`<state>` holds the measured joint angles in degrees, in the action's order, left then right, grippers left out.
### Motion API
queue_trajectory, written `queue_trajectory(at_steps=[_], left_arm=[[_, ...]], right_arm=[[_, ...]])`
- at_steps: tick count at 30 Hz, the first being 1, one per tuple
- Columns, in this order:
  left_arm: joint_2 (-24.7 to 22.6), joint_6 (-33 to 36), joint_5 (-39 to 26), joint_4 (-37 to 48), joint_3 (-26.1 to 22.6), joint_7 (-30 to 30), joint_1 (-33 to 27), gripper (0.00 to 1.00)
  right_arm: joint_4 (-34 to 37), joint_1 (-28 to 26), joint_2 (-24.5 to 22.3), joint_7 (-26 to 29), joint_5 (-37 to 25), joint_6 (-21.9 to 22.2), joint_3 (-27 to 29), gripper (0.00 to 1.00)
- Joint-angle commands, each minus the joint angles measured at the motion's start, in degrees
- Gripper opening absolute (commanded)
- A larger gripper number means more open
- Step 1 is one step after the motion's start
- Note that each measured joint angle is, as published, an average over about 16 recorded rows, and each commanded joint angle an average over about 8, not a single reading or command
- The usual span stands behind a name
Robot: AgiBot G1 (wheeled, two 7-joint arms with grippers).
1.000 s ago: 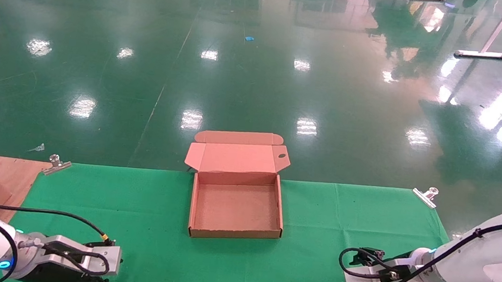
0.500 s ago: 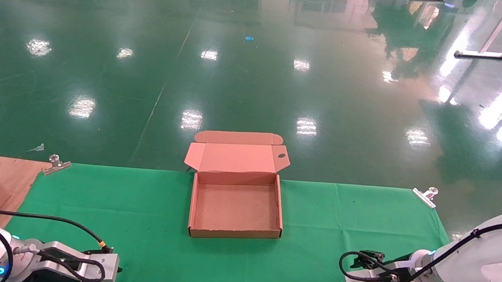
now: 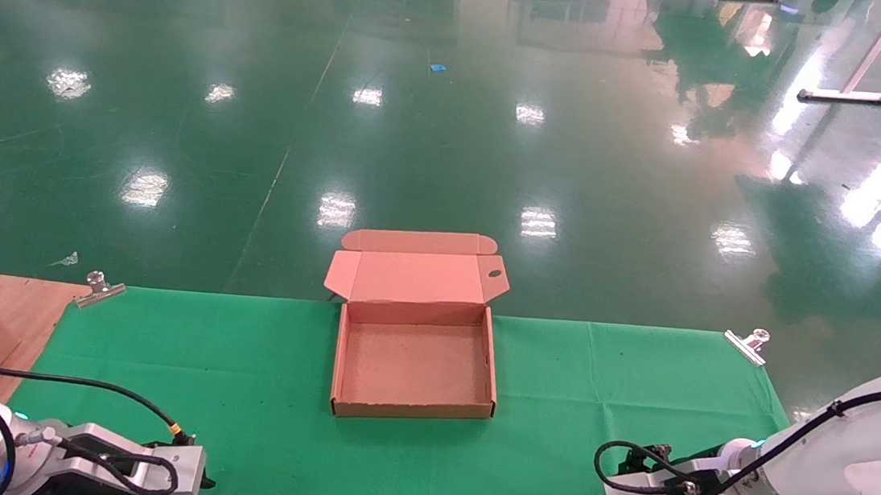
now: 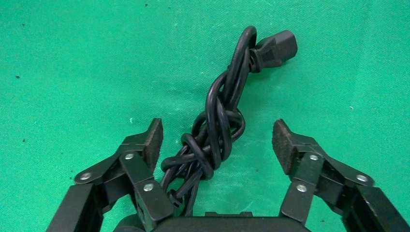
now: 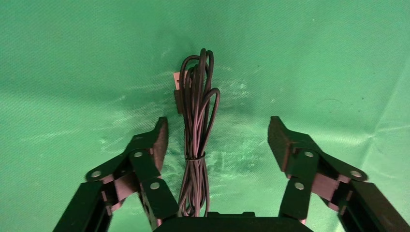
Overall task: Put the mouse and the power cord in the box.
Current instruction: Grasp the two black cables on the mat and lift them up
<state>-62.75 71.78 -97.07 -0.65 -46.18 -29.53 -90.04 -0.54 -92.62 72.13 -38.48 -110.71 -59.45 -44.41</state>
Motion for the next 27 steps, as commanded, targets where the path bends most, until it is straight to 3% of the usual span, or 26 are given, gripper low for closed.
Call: queue_trajectory(at_steps=[1, 27], left_arm=[[0.1, 0.2, 0.0, 0.1, 0.0, -0.1, -0.1, 0.00], [0.0, -0.6, 0.1, 0.5, 0.1, -0.7, 0.3, 0.00]], right_arm=[[0.1, 0.0, 0.0, 0.0, 0.1, 0.0, 0.1, 0.00], [0.5, -0.2, -1.3, 0.3, 0.9, 1.9, 0.7, 0.00]])
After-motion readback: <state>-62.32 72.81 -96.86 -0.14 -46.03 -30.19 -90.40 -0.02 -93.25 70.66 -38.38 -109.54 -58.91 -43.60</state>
